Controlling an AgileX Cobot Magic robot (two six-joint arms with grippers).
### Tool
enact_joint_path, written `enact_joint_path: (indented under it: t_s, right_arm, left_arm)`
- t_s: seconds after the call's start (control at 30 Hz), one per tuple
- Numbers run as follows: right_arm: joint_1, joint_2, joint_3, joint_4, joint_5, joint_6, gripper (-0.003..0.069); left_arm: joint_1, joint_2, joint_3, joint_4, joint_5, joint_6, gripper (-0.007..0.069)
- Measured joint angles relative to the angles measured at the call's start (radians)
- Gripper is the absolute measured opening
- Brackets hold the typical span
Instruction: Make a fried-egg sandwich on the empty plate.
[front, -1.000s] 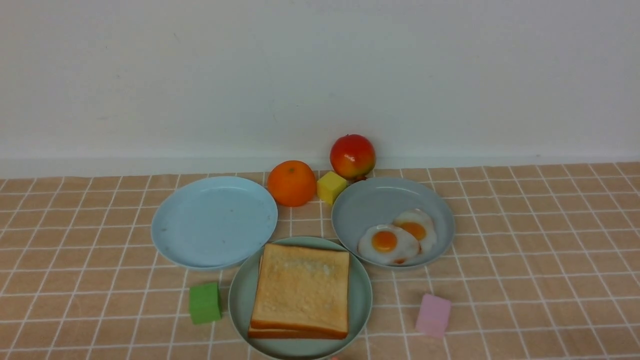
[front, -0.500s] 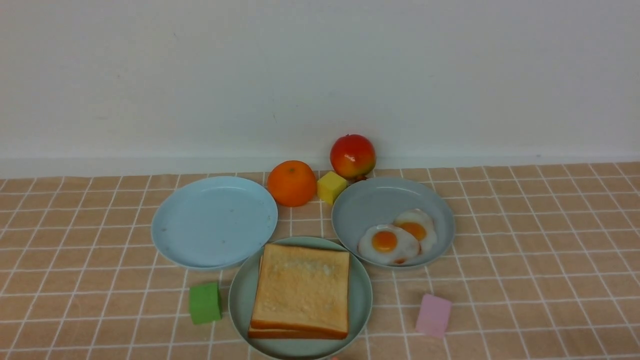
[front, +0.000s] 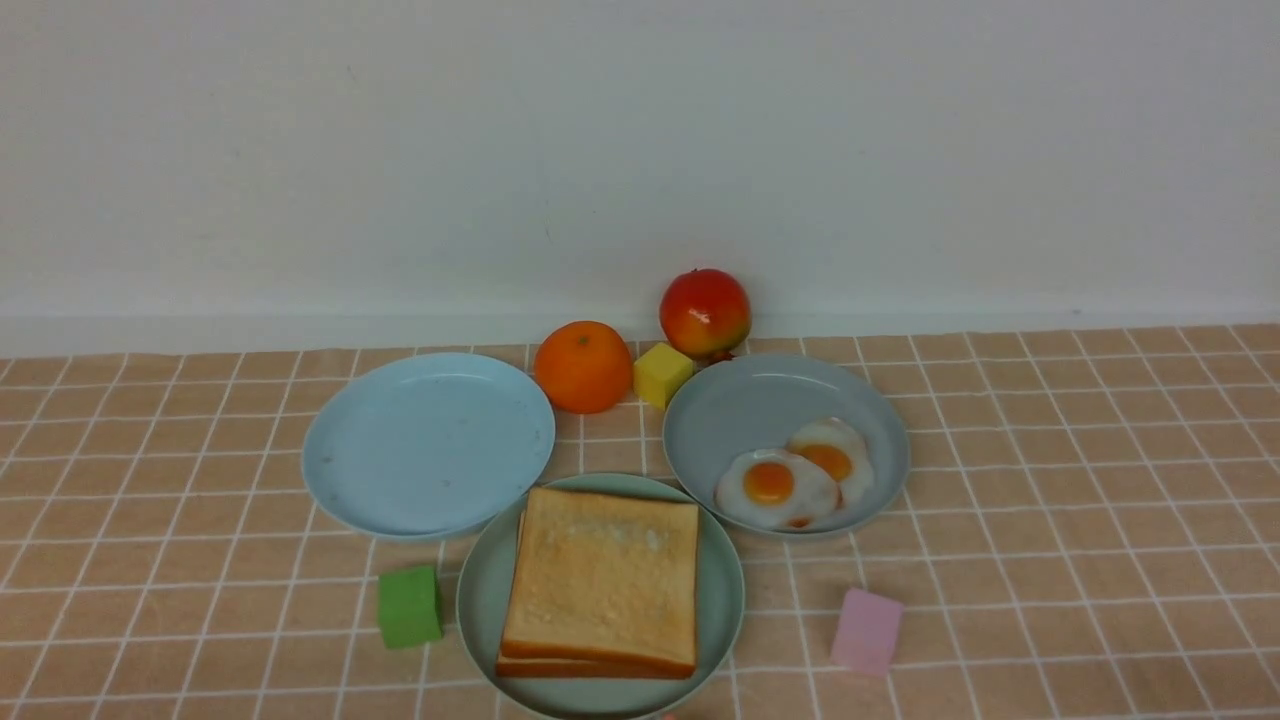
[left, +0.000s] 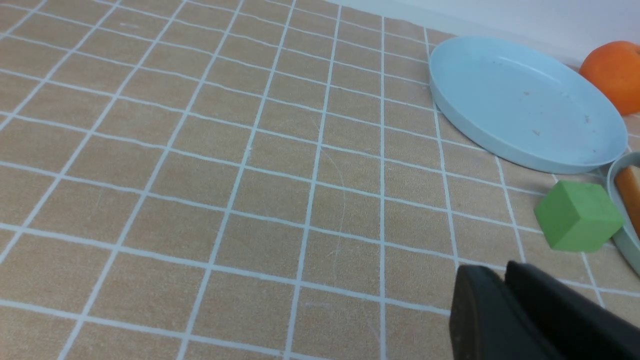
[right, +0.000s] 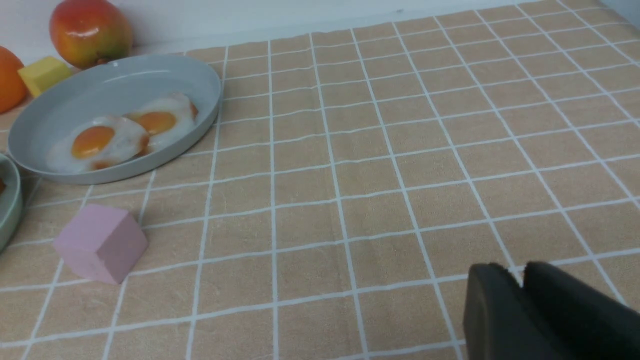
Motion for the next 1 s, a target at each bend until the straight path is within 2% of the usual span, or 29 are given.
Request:
enact_joint_path:
  t_s: [1.0]
  right_arm:
    - [0.0, 0.0, 0.0, 0.0, -0.001, 0.0, 0.0139]
  left_arm:
    - [0.0, 0.0, 0.0, 0.0, 0.0, 0.001, 0.0108]
